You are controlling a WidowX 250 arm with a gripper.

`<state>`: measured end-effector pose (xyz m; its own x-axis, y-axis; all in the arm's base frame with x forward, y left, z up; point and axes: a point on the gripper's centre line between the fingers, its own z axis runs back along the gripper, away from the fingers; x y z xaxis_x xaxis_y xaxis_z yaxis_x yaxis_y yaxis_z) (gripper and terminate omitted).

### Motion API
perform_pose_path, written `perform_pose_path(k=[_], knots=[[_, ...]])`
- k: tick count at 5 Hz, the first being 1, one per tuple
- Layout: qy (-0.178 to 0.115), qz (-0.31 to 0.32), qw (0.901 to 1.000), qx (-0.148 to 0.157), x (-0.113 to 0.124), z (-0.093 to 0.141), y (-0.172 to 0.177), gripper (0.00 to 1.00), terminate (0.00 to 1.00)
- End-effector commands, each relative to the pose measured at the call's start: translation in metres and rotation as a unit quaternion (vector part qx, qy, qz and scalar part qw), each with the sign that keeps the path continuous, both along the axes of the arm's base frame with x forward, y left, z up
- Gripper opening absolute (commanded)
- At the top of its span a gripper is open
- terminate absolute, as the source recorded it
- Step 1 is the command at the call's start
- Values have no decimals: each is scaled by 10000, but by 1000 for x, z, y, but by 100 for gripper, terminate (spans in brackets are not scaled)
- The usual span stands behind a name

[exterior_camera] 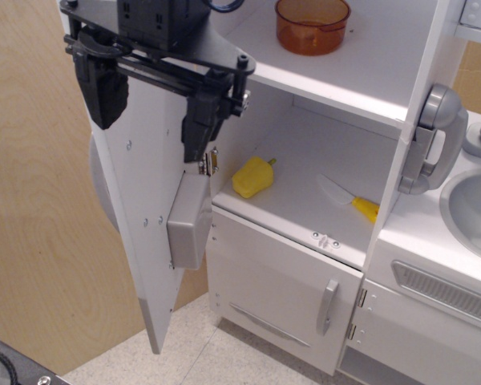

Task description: Close fridge

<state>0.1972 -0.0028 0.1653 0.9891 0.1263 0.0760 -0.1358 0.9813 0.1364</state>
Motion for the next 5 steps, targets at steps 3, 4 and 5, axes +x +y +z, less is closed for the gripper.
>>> perform_pose_path(k=[3,4,5], knots=[[-51,-251,9996,-135,-28,2,40,100,0],[-239,-427,9988,-98,-32,-2,70,100,0],[-361,-338,9988,70,-23,-15,106,100,0]])
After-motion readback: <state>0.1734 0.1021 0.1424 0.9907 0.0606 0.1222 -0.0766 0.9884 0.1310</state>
